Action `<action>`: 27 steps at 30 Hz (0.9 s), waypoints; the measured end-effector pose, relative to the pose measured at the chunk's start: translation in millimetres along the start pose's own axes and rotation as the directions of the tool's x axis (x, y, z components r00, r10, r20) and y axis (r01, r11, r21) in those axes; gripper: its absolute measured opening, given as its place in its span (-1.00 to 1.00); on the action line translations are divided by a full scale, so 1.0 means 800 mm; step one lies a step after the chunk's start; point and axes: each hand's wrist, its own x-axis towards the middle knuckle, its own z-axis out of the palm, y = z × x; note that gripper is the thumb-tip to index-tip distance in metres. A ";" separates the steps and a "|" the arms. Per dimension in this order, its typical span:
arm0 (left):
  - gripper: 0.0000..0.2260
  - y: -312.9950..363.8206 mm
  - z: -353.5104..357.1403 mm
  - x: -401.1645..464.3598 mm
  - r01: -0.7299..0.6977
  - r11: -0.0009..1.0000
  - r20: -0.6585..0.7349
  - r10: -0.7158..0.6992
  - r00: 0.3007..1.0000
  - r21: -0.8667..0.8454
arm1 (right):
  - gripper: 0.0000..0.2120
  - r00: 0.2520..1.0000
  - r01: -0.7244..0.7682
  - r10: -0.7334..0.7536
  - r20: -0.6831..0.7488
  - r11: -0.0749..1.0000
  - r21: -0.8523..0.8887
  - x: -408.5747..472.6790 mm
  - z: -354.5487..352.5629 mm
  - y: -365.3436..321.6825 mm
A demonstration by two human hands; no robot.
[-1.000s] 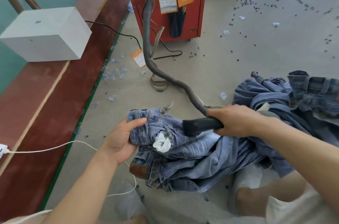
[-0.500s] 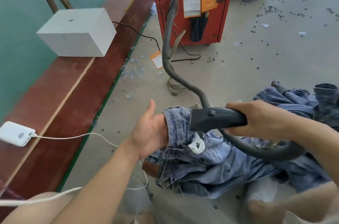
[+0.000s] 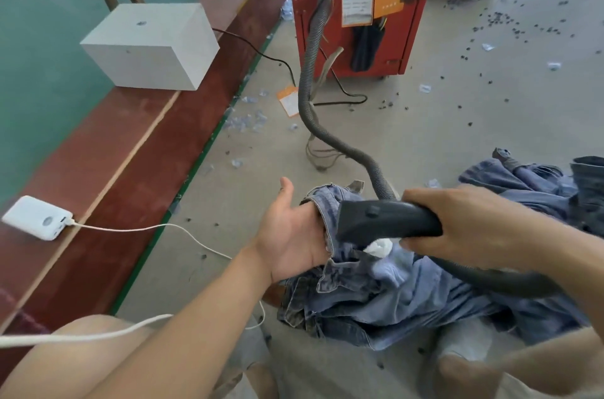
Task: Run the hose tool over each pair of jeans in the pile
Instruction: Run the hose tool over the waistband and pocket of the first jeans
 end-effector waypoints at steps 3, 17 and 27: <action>0.02 0.000 -0.005 0.009 -0.018 1.000 -0.008 0.018 1.000 -0.011 | -0.77 1.000 0.005 -0.007 -0.031 0.998 -0.066 -0.003 0.018 -0.018; -0.04 -0.001 0.004 0.025 -0.086 0.995 0.000 0.086 0.996 -0.047 | -0.71 0.974 -0.137 0.126 -0.185 0.990 -0.044 -0.002 0.020 -0.029; -0.02 0.000 0.010 0.026 -0.081 0.992 -0.090 0.072 0.993 -0.098 | -0.75 0.997 -0.070 0.072 0.009 0.984 -0.166 -0.015 0.017 -0.021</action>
